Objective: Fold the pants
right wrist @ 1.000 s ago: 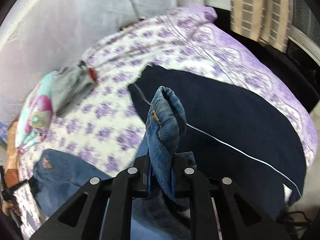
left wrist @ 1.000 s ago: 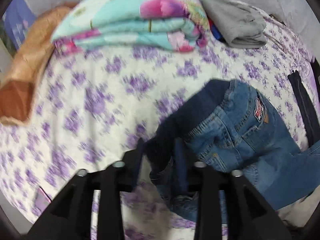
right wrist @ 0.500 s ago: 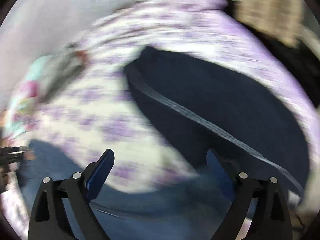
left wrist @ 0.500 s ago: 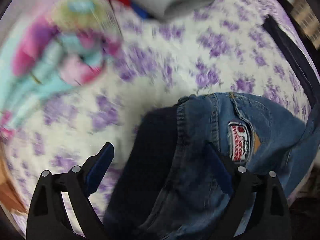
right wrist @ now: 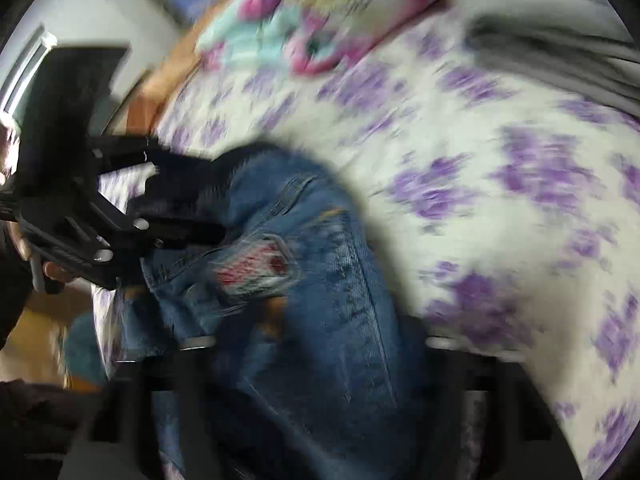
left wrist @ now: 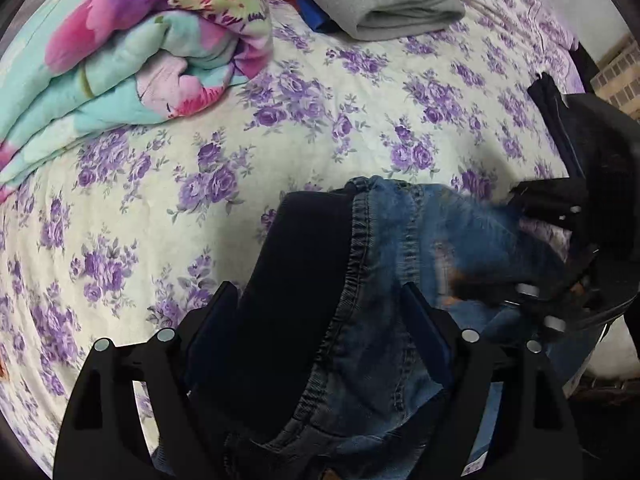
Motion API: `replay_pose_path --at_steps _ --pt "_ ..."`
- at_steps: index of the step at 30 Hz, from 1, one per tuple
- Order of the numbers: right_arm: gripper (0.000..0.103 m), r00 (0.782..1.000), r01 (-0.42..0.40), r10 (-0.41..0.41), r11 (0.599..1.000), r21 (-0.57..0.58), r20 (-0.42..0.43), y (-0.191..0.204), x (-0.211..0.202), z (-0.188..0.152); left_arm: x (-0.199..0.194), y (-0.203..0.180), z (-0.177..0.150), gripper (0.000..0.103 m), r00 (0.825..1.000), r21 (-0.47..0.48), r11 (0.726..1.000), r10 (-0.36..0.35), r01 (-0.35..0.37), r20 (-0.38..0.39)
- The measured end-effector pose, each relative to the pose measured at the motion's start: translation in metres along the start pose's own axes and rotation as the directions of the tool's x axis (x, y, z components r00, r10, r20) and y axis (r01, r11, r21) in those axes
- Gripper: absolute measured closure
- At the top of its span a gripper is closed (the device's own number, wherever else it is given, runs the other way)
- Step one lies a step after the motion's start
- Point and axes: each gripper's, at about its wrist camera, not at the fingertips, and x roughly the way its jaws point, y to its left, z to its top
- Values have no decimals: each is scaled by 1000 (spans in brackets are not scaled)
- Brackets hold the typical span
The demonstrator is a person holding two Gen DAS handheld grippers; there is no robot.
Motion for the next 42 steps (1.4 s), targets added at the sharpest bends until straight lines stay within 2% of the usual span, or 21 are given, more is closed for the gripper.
replay_pose_path --at_steps 1,2,4,5,8,11,14,16,18,20,22,24,25,29,32,33,35,38,40,41,42 --pt "85 1000 -3 3 1000 -2 -29 1 2 4 0 3 -2 27 1000 -14 1000 -9 9 7" --pt "90 999 -15 14 1000 -4 -35 0 1 8 0 2 -3 32 1000 -29 1000 -8 9 13" --pt "92 1000 -3 4 1000 -20 30 4 -24 18 -10 7 -4 47 999 -84 996 3 1 48" --pt "93 997 9 -4 998 -65 72 14 -39 25 -18 8 -3 48 997 -115 993 -21 30 74" --pt "93 980 40 8 971 -235 199 63 -81 53 -76 20 -12 50 973 -220 974 -6 58 230" --pt "92 966 76 34 909 -411 255 116 -94 103 -136 35 -30 50 926 -315 949 110 10 360" --pt "92 968 88 46 857 -507 247 151 -63 137 -171 63 -50 48 892 -462 887 226 -21 393" --pt "85 963 141 12 827 -544 268 169 -29 161 -173 89 -59 38 879 -570 820 312 -57 361" --pt "41 936 301 -162 830 -469 313 166 9 180 -155 115 -64 27 882 -651 746 391 -137 263" --pt "43 914 373 -283 867 -330 289 141 19 181 -134 125 -64 28 894 -677 700 426 -228 139" --pt "39 917 268 -205 952 -148 343 101 -19 155 -126 123 -74 27 900 -657 717 416 -233 134" --pt "20 877 257 -234 966 1 419 57 -68 114 -124 116 -85 23 887 -642 731 430 -233 168" --pt "18 859 274 -277 959 71 430 34 -90 88 -120 112 -90 20 887 -626 740 432 -246 163" --pt "18 815 359 -470 868 342 338 -63 -166 -37 -88 95 -108 20 925 -565 792 359 -230 126" --pt "18 794 416 -570 762 496 210 -116 -193 -136 -58 74 -108 20 932 -506 818 355 -275 67" --pt "18 795 417 -576 748 517 192 -120 -192 -150 -50 68 -108 21 934 -503 813 357 -294 31" --pt "18 828 353 -527 754 554 190 -129 -186 -174 -50 59 -107 28 934 -524 796 358 -302 5" --pt "18 863 227 -448 757 613 233 -137 -167 -175 -71 42 -104 19 931 -577 786 346 -223 112" --pt "18 878 176 -400 781 600 264 -134 -145 -158 -72 29 -95 13 937 -553 806 330 -213 120" --pt "26 891 157 -374 784 601 256 -138 -134 -150 -69 23 -90 13 940 -527 820 325 -224 105" --pt "57 918 109 -316 784 611 241 -144 -122 -139 -67 15 -86 13 941 -504 831 325 -236 95"
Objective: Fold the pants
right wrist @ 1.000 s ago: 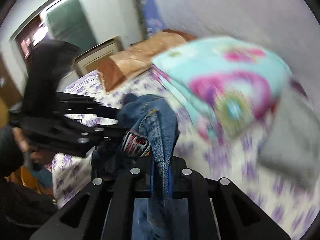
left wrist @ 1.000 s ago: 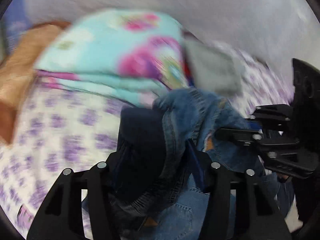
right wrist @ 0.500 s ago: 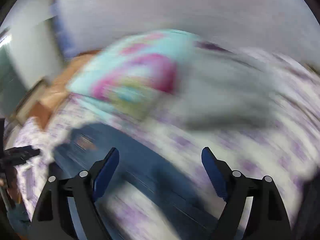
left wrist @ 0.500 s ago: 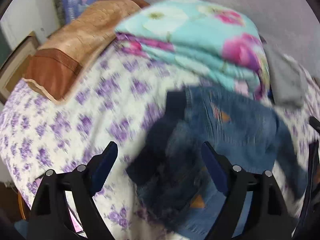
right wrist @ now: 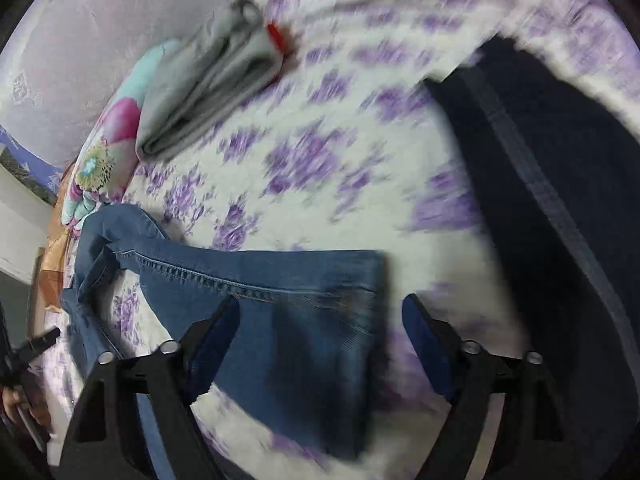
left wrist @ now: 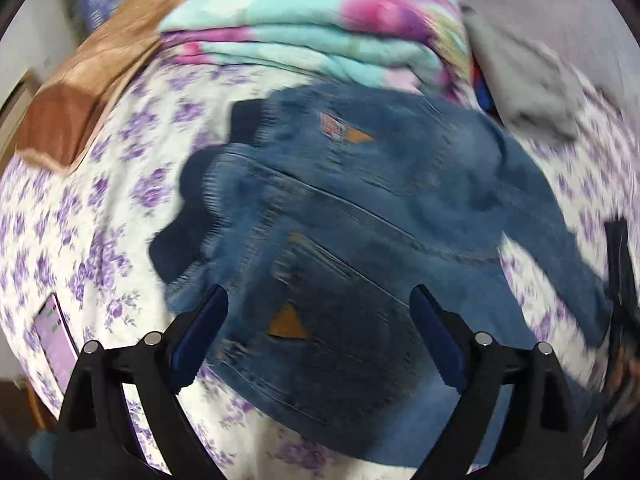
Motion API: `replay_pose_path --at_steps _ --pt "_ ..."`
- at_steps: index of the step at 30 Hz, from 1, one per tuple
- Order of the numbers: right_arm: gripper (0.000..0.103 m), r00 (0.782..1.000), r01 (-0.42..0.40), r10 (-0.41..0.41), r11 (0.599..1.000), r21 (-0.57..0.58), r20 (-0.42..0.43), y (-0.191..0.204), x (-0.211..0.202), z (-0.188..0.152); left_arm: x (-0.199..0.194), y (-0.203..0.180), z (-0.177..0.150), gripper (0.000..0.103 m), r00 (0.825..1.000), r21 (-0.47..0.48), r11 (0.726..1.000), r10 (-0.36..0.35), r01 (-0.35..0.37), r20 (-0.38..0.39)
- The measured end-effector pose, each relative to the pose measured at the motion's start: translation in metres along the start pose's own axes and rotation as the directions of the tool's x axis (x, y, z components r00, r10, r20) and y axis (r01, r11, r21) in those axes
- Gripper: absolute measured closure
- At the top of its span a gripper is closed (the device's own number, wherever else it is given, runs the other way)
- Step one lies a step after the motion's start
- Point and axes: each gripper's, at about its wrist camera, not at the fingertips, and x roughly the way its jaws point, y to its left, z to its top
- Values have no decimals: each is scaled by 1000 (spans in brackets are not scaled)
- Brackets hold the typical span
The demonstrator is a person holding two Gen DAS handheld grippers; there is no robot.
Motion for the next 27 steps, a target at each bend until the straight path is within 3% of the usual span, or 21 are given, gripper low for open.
replay_pose_path --at_steps 1,2,4,7,8,9,10,11,12,14,15,17,18,20,21,22,24,26,27 --pt "76 1000 -4 4 1000 26 -15 -1 6 5 -1 -7 -2 13 1000 13 1000 -1 1 8" --pt "87 998 -56 57 997 48 -20 -2 5 10 -2 -13 -5 13 1000 26 1000 -11 11 15" --pt "88 993 -95 95 995 0 65 13 -24 24 3 -20 -8 13 1000 36 999 -17 17 -8" --pt "88 957 -155 203 961 -230 205 55 -106 28 17 -25 -16 13 998 18 1000 -7 8 -57" --pt "88 950 -131 214 934 -332 229 69 -129 22 22 -24 -17 13 997 11 1000 -1 2 -71" --pt "87 945 -92 226 876 -474 235 85 -153 7 29 -22 -22 13 995 0 1000 11 -11 -95" --pt "85 951 -77 235 812 -578 204 94 -165 -7 35 -21 -24 13 993 -9 1000 20 -21 -116" --pt "75 961 -76 228 764 -641 159 96 -168 -19 39 -20 -26 13 992 -17 1000 19 -22 -125" --pt "52 980 -75 184 703 -707 79 96 -164 -37 41 -19 -29 13 992 -24 1000 15 -18 -128" --pt "30 997 -80 54 651 -755 -59 84 -145 -65 41 -18 -32 13 991 -19 1000 15 -17 -130" --pt "30 990 -74 -46 630 -773 -133 71 -130 -81 40 -18 -34 13 992 -13 1000 14 -16 -128" --pt "30 981 -77 -86 655 -752 -175 56 -121 -86 38 -17 -36 13 991 -9 1000 21 -23 -130" --pt "30 984 -89 -47 707 -702 -172 42 -123 -81 36 -15 -38 13 991 -12 999 29 -31 -132" --pt "30 996 -66 21 810 -583 -84 19 -129 -61 36 -12 -40 13 990 -25 999 37 -40 -137" --pt "30 999 -32 23 874 -485 -25 5 -125 -47 36 -11 -40 13 989 -35 998 44 -49 -142" --pt "30 1000 -23 22 903 -428 -7 -1 -120 -39 36 -10 -41 13 988 -43 998 46 -53 -144" --pt "30 1000 -20 16 917 -398 -12 -1 -98 -37 35 -8 -41 13 989 -54 997 48 -56 -143" --pt "30 993 -87 44 911 -404 -114 7 -74 -48 32 -10 -40 13 989 -53 996 60 -68 -138" --pt "30 979 -130 50 901 -415 -197 13 -55 -60 33 -8 -41 13 988 -50 996 72 -80 -139"
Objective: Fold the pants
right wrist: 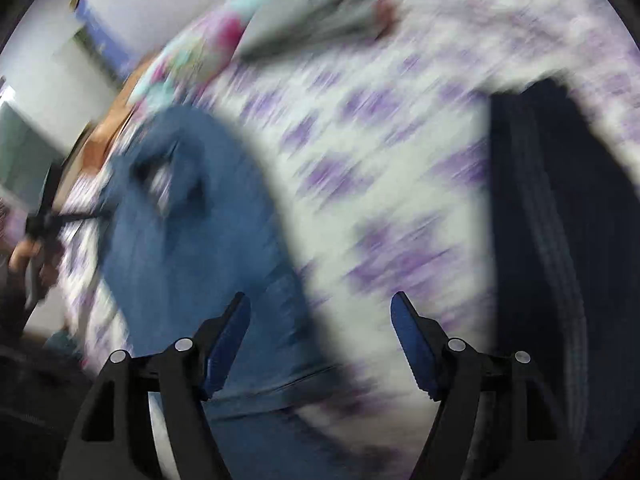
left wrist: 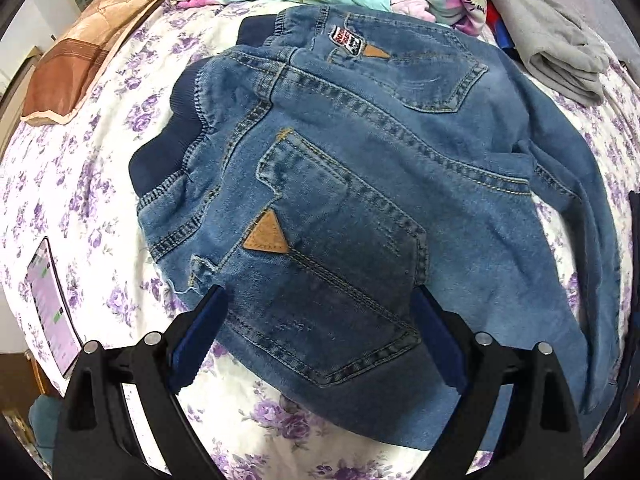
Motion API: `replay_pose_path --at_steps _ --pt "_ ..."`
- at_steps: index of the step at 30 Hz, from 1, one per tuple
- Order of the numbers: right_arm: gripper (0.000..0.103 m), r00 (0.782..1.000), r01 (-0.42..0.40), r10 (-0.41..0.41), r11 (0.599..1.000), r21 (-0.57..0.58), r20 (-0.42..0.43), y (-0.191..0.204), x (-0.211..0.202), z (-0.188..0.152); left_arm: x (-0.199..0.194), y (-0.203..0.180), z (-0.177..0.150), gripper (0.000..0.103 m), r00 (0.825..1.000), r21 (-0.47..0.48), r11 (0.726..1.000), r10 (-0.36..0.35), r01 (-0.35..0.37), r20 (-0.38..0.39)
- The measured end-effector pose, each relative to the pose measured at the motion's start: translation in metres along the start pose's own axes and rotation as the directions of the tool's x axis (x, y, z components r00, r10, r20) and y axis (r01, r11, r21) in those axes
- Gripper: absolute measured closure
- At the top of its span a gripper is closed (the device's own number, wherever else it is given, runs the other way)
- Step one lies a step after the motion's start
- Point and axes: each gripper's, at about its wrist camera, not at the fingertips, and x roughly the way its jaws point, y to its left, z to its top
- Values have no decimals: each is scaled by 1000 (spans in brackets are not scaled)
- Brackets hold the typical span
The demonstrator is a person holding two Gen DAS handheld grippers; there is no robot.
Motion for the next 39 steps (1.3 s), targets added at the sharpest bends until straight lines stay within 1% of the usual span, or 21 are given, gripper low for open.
replay_pose_path --at_steps 2,3,4,5,8,10,11,14,15,16,17,18,19,21,23,25,28,32,34,36,39 --pt "38 993 22 -28 999 -50 -118 19 35 -8 7 2 -2 9 1000 -11 1000 9 -9 -9" --pt "50 991 70 -80 993 -93 -104 28 37 -11 11 3 -5 8 1000 -28 1000 8 -8 -16" --pt "78 992 81 -92 989 -121 -83 35 36 -9 15 4 -7 7 1000 -46 999 7 -8 -20" --pt "85 995 48 -58 992 -113 -85 36 33 -4 17 4 -8 7 1000 -54 999 9 -10 -20" --pt "85 992 128 -127 971 -200 20 44 -8 18 14 2 -9 6 1000 -33 999 25 -26 -12" --pt "85 970 235 -217 950 -207 108 34 -38 39 10 0 -9 7 999 -10 999 39 -39 -15" --pt "86 937 341 -313 913 -222 154 23 -54 53 7 -2 -8 7 999 -8 999 44 -45 -15" --pt "80 855 514 -476 833 -205 208 -14 -61 86 4 -4 -8 7 999 -21 999 48 -49 -13" --pt "57 856 510 -480 846 -158 190 -37 -53 101 3 -4 -9 7 999 -25 999 44 -45 -11" --pt "40 847 526 -507 843 -115 160 -55 -41 110 2 -1 -12 7 999 -23 999 49 -49 -11" --pt "28 801 596 -587 799 -74 114 -69 -26 117 0 1 -16 7 998 -19 998 55 -55 -10" --pt "30 714 700 -698 713 -40 49 -80 -9 125 -2 1 -15 7 998 -13 998 64 -64 -7" --pt "30 653 756 -756 654 4 47 -76 -3 131 -6 4 -14 7 998 -14 997 70 -69 3" --pt "21 630 758 -767 641 117 120 -58 -10 132 -20 20 -13 7 997 -34 997 70 -69 43" --pt "10 641 711 -740 673 206 205 -34 -16 125 -30 41 -12 7 995 -83 995 67 -61 71" --pt "9 725 607 -634 773 185 271 1 -14 109 -32 69 -9 7 995 -154 986 71 -59 74" --pt "9 851 454 -471 882 122 231 52 9 76 -18 108 -1 7 996 -210 975 84 -74 41" --pt "9 903 387 -399 917 98 161 96 30 40 7 124 6 8 1000 -249 968 7 -11 -17" --pt "8 927 342 -355 932 119 118 114 39 22 19 124 12 31 999 -236 972 12 -19 -30" --pt "9 932 331 -348 931 152 103 119 42 14 30 121 20 31 998 -202 979 -24 10 -64" --pt "8 932 314 -341 929 197 125 130 31 3 35 119 34 32 997 -181 983 -48 37 -59"
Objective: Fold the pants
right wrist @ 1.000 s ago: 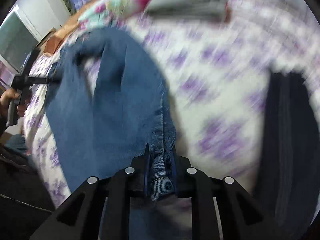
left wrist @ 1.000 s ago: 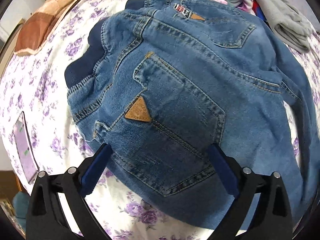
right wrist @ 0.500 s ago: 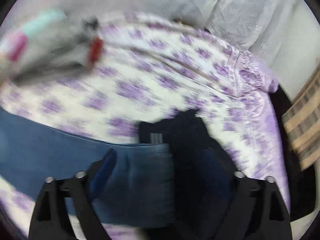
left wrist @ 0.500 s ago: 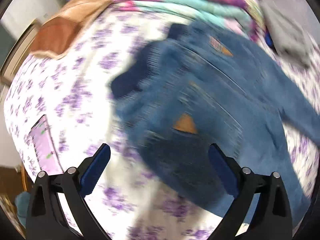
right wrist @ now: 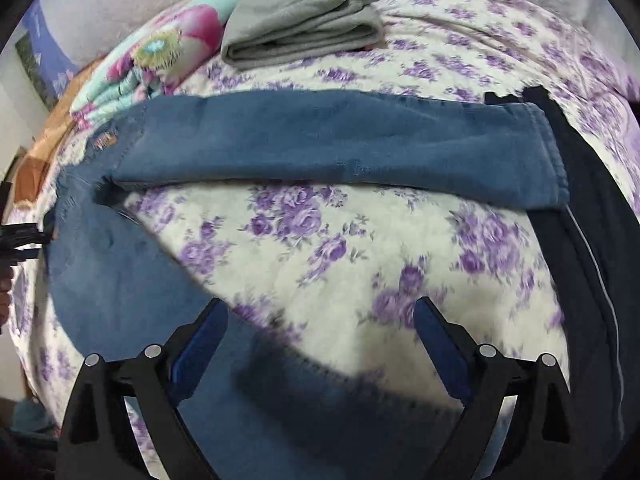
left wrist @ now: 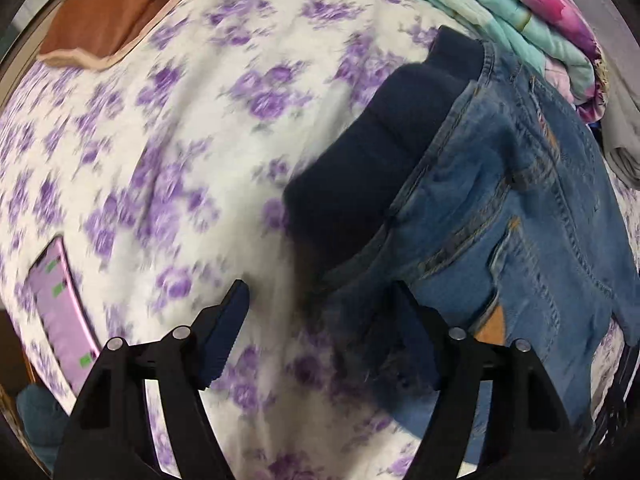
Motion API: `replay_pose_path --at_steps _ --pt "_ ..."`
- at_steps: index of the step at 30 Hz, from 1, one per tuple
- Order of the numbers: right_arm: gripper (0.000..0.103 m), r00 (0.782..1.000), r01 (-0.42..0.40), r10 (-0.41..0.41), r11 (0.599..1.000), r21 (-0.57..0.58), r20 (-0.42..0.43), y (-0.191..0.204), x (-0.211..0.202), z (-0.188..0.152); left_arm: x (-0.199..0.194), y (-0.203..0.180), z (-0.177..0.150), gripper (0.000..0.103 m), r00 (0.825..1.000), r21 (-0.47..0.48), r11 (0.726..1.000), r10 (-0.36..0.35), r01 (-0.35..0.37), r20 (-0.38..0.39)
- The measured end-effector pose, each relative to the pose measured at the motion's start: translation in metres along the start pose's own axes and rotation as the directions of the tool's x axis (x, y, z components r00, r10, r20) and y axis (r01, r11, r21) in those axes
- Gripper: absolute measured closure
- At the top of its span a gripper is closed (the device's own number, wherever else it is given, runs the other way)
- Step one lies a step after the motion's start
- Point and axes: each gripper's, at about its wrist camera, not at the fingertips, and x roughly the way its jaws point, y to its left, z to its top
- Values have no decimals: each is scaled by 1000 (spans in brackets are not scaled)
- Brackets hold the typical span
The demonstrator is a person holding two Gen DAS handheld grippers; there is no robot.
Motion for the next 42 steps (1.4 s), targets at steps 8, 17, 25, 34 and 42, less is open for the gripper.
replay_pose_path --at_steps 8,17,25,34,42 --pt "8 999 37 -37 995 89 -6 -12 -15 -24 9 9 30 72 992 -36 992 -123 124 18" --pt "8 999 35 -33 993 112 -17 -11 -17 -29 -110 8 -21 87 988 25 998 -67 64 141" --pt "7 987 68 -59 996 55 -152 -17 -1 -45 -30 40 -70 48 991 -5 991 130 -130 13" --pt "4 982 151 -102 930 334 -158 -126 -37 -117 -104 24 -50 17 945 -15 992 124 -126 304" --pt "91 993 38 -4 958 284 -120 -105 -29 -102 -52 -22 -59 17 990 48 999 14 -20 139"
